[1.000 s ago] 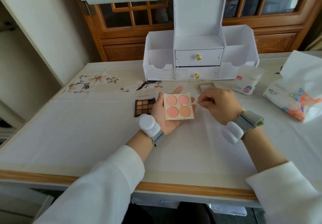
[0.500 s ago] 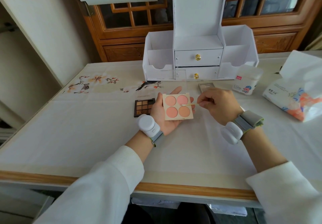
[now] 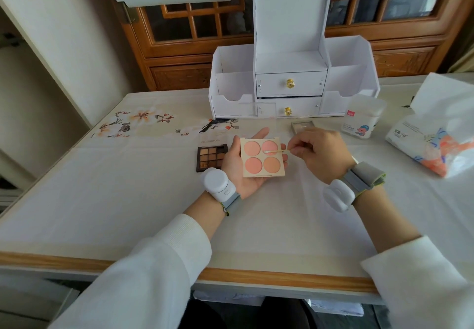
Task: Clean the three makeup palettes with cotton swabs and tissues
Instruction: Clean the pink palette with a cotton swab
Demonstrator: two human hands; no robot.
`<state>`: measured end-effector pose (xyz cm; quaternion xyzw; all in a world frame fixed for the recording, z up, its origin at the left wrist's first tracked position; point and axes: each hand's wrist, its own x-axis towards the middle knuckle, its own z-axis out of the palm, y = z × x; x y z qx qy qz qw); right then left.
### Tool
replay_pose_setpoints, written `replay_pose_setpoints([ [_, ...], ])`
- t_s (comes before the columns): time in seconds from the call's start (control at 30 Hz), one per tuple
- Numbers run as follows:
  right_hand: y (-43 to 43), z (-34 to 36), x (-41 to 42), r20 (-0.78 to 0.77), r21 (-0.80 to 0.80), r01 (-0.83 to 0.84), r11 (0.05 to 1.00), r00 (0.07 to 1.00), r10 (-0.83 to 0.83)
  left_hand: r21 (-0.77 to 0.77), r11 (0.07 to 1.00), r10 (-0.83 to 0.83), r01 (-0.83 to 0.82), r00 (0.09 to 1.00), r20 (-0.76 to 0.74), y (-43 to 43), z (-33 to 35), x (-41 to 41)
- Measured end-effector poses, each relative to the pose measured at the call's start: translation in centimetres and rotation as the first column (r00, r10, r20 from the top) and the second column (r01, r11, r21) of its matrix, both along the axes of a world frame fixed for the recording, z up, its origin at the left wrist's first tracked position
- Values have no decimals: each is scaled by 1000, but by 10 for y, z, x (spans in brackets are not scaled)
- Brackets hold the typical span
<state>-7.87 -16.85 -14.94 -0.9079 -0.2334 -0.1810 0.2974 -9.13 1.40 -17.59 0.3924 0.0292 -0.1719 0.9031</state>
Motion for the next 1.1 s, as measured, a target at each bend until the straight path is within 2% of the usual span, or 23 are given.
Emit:
replay_pose_setpoints([
  [0.17,4,6,-6,41,8,-22,1000,999,22,0,1000,17,-17,1000,-12,-1,0,0],
  [0.43,7,16,-17,-92,-103,-58,993,995,48,10,999,35,-34,999,-29,0,2,1],
  [1.1,9,25,-27,-172,-124,-51,991,985,29,34,998,47,-46,998,-40,0,3,-1],
])
